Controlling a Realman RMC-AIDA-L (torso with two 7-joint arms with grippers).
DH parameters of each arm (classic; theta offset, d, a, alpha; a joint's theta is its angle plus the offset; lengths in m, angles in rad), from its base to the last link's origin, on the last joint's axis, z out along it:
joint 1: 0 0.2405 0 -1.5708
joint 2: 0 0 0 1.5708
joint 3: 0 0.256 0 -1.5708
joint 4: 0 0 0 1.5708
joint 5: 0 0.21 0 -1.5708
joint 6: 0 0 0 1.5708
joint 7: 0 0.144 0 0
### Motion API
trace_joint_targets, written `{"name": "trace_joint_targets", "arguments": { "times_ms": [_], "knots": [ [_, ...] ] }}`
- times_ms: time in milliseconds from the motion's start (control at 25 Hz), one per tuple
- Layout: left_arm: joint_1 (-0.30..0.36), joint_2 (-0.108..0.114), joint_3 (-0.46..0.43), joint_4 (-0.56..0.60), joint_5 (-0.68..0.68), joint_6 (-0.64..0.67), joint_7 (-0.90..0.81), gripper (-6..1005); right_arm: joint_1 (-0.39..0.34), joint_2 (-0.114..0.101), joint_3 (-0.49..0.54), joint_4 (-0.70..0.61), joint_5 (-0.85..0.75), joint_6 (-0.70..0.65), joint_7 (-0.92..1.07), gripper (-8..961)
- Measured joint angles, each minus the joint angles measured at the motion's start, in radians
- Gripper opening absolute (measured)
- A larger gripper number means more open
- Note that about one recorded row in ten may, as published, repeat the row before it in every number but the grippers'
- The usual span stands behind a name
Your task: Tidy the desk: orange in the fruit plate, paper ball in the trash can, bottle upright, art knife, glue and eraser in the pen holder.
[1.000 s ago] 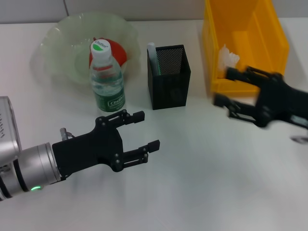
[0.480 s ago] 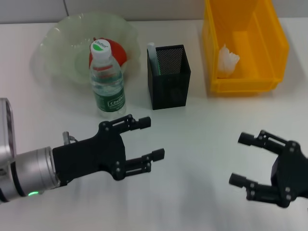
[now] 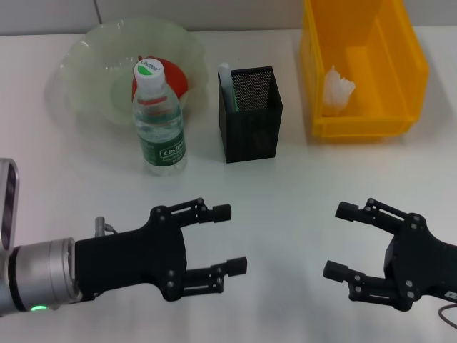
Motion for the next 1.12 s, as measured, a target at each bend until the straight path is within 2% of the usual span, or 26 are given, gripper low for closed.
{"name": "trace_joint_targets", "arguments": {
  "times_ms": [360,640,920,1120],
  "knots": [
    [0.016,-0.005,-0.006,0.015,0.008,-0.002,0.011,757,0.035,-0.001,0.003,0.030,-0.010,0.029,0.034,833],
    [0.017,-0.005,-0.001,0.020,0.008,-0.003,0.012,753,0.088,0.001,-0.057,0.069,-0.016,0.096,0.027,833],
    [0.047,0.019,-0.007,0.023,0.007,0.004,0.005,753,0.172,0.005,-0.091,0.123,-0.022,0.127,0.026,834],
    [0.063,0.024,-0.008,0.024,0.007,0.005,0.008,753,0.211,0.006,-0.101,0.144,-0.016,0.136,0.026,834]
  ]
}}
